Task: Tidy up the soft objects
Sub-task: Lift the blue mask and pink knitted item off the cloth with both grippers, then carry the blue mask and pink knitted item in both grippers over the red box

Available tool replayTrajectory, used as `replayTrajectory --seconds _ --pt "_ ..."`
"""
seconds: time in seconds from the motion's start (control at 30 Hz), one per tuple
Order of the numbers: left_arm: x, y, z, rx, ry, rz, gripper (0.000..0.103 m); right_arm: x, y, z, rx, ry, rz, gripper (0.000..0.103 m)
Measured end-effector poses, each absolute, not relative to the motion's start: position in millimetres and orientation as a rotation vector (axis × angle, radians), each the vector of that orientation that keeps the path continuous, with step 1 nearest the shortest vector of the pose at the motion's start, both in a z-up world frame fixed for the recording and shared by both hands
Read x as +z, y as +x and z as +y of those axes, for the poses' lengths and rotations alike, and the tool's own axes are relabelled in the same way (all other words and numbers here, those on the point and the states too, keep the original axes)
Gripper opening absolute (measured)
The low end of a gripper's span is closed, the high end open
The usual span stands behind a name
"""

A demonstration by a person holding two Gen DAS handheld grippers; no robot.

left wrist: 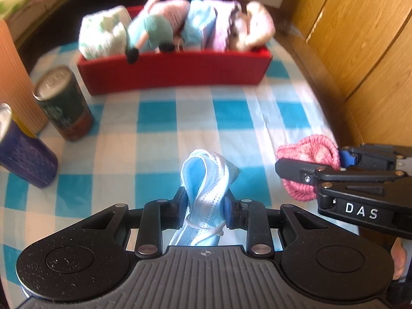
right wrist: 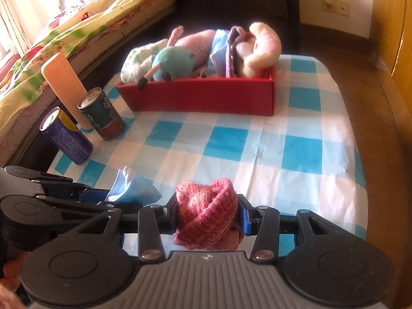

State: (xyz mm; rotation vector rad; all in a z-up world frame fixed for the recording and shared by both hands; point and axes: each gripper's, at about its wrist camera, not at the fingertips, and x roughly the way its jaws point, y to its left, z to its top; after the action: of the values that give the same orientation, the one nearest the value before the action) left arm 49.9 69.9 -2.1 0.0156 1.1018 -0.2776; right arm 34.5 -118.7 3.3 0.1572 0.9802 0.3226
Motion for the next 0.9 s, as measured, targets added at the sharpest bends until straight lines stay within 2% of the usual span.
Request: replayTrajectory --seconds 0.7,0.9 --pt "84 89 70 -0.151 -0.021 0.768 0.03 81 67 -124 0.265 0.2 0.676 0.022" --pt "87 114 68 -0.115 -0.018 0.737 0.03 90 88 -126 0.247 0.203 0.629 0.022"
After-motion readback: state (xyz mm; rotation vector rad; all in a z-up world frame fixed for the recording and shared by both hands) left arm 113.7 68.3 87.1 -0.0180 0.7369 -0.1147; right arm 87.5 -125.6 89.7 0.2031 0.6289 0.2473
